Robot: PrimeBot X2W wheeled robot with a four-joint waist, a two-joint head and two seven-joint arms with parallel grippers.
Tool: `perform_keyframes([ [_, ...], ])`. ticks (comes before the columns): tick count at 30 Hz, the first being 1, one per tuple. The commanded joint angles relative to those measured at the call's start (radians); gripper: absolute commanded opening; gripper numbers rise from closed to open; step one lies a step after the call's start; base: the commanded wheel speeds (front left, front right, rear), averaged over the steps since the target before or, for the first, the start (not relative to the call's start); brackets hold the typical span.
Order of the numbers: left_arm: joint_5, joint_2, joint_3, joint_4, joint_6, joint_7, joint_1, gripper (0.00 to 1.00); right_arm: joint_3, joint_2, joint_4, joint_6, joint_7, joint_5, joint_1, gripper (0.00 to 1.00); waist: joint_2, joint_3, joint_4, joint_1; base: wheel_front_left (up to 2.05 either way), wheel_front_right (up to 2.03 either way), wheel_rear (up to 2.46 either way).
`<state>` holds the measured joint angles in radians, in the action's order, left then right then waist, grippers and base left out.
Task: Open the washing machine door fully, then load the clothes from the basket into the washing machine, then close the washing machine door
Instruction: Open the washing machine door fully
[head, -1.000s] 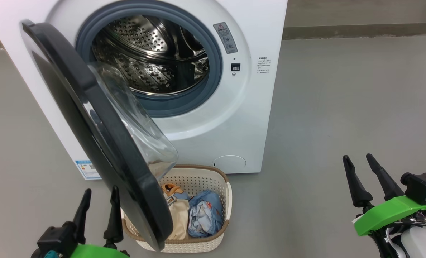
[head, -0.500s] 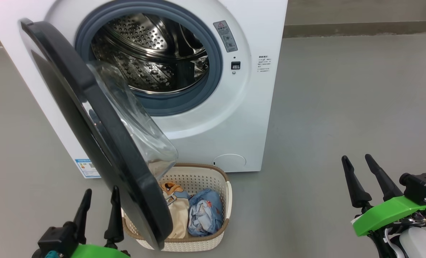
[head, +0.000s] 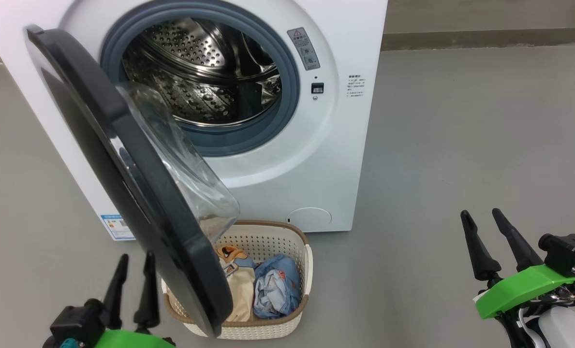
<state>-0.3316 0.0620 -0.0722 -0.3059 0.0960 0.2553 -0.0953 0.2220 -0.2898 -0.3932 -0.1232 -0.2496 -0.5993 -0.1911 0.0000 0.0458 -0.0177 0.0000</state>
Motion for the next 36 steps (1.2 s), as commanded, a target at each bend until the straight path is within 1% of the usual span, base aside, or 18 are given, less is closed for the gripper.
perform_keyframes([
  [1,0.008,0.009,0.033,0.016,0.003,0.006,-0.028,0.00,0.013,-0.014,0.020,-0.008,-0.012,-0.004,-0.010,1.00,0.0000,0.000,0.000,0.0000,0.00,0.00,0.00],
  [5,0.008,0.008,0.036,0.029,0.005,0.006,-0.028,0.00,0.011,-0.014,0.021,-0.008,-0.012,-0.003,-0.009,1.00,0.0000,0.001,-0.001,0.0000,0.00,0.00,0.00],
  [8,0.013,0.006,0.049,0.065,0.002,0.006,-0.031,0.00,0.009,-0.014,0.022,-0.008,-0.012,-0.003,-0.007,1.00,0.0000,0.002,-0.003,0.0000,0.00,0.00,0.00],
  [12,0.030,0.001,0.064,0.149,-0.001,0.006,-0.028,0.00,0.010,-0.013,0.023,-0.008,-0.012,-0.003,-0.005,1.00,0.0000,0.004,-0.006,0.0000,0.00,0.00,0.00],
  [20,0.058,-0.007,0.045,0.353,0.000,0.006,-0.016,0.00,0.014,-0.014,0.025,-0.008,-0.012,-0.005,-0.004,1.00,0.0000,0.003,-0.010,0.0000,0.00,0.00,0.00],
  [29,0.074,-0.010,-0.058,0.531,0.003,0.005,-0.009,0.00,0.021,-0.011,0.024,-0.008,-0.012,-0.008,-0.005,1.00,0.0000,0.000,-0.008,0.0000,0.00,0.00,0.00],
  [31,0.073,-0.010,-0.090,0.549,0.004,-0.011,-0.005,0.00,0.023,-0.009,0.024,-0.008,-0.012,-0.009,-0.005,1.00,0.0000,-0.001,-0.006,0.0000,0.00,0.00,0.00],
  [32,0.070,-0.011,-0.127,0.556,0.008,-0.034,-0.002,0.00,0.024,-0.007,0.024,-0.008,-0.012,-0.009,-0.005,1.00,0.0000,-0.003,-0.004,0.0000,0.00,0.00,0.00],
  [36,0.059,-0.011,-0.195,0.550,0.015,-0.064,0.005,0.00,0.029,-0.003,0.024,-0.008,-0.012,-0.009,-0.007,1.00,0.0000,-0.006,0.005,0.0000,0.00,0.00,0.00],
])
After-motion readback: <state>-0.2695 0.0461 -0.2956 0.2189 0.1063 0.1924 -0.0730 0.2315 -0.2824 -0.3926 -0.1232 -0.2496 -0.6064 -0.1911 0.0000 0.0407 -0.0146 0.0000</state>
